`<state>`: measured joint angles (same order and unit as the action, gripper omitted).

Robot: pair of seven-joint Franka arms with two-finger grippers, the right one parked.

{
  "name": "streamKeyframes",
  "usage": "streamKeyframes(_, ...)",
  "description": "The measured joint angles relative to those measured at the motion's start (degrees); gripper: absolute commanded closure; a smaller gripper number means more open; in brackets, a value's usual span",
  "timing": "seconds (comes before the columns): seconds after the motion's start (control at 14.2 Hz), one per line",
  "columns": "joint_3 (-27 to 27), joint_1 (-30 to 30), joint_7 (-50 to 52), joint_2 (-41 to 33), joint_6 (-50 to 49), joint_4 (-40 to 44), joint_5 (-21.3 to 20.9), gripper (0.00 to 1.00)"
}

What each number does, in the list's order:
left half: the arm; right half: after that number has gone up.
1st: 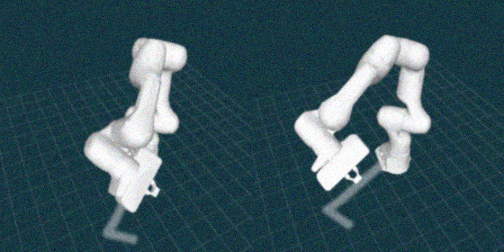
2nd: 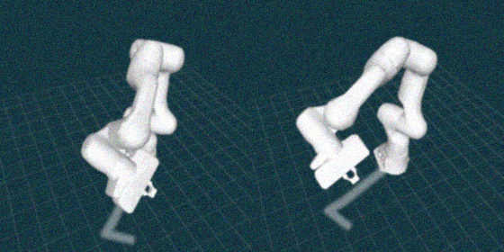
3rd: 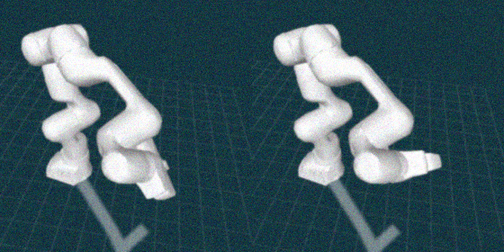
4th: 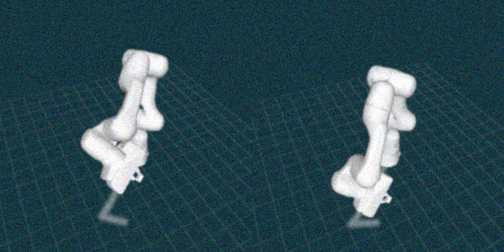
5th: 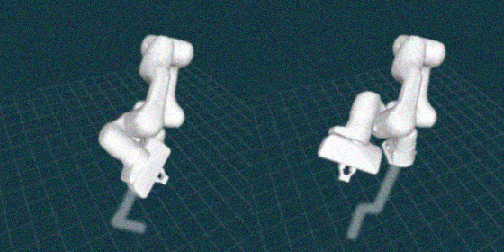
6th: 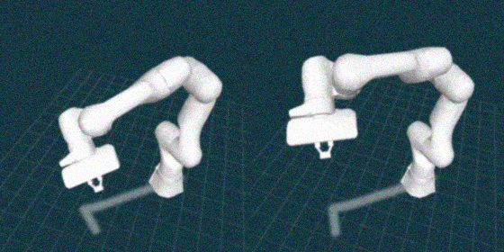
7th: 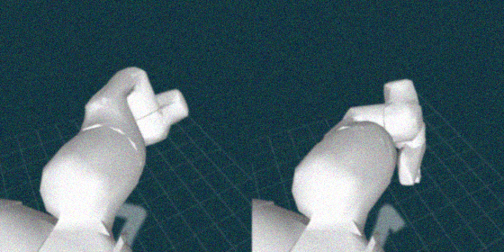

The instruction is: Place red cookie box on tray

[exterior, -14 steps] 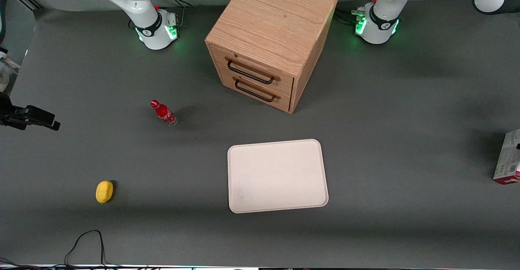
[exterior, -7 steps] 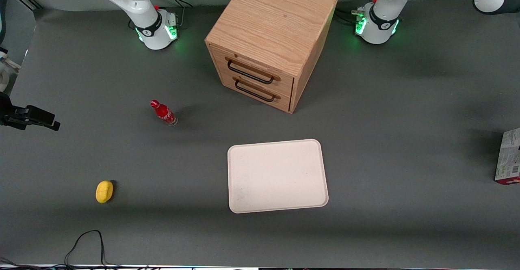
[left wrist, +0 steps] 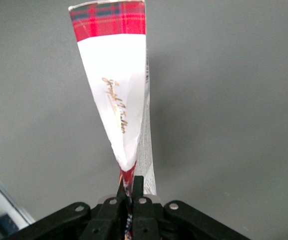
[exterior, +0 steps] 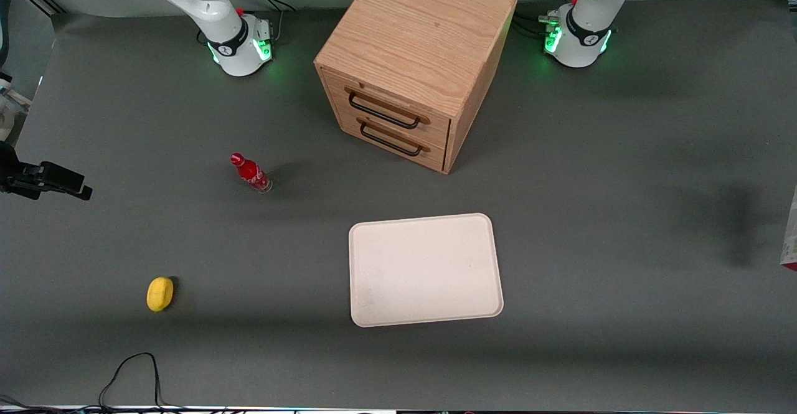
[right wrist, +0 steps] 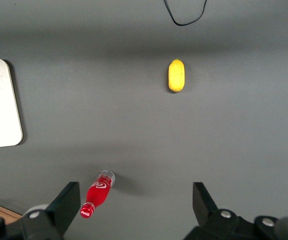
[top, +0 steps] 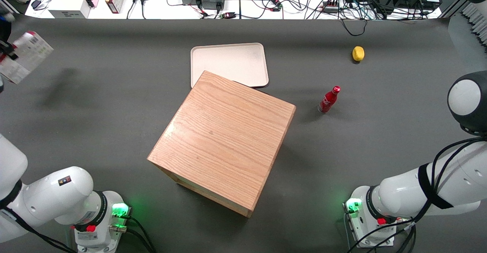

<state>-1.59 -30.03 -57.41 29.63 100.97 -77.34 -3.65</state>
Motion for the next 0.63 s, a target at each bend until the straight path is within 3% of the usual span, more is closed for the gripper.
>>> streamKeyframes(0.28, 0.09, 3.66, 11.47, -16.41, -10.94, -9.61, -0.83, 1.00)
streamKeyframes(0.63, 1.00, 11.78, 28.74, -26.10, -18.79, -14.82, -1.30, 1.00)
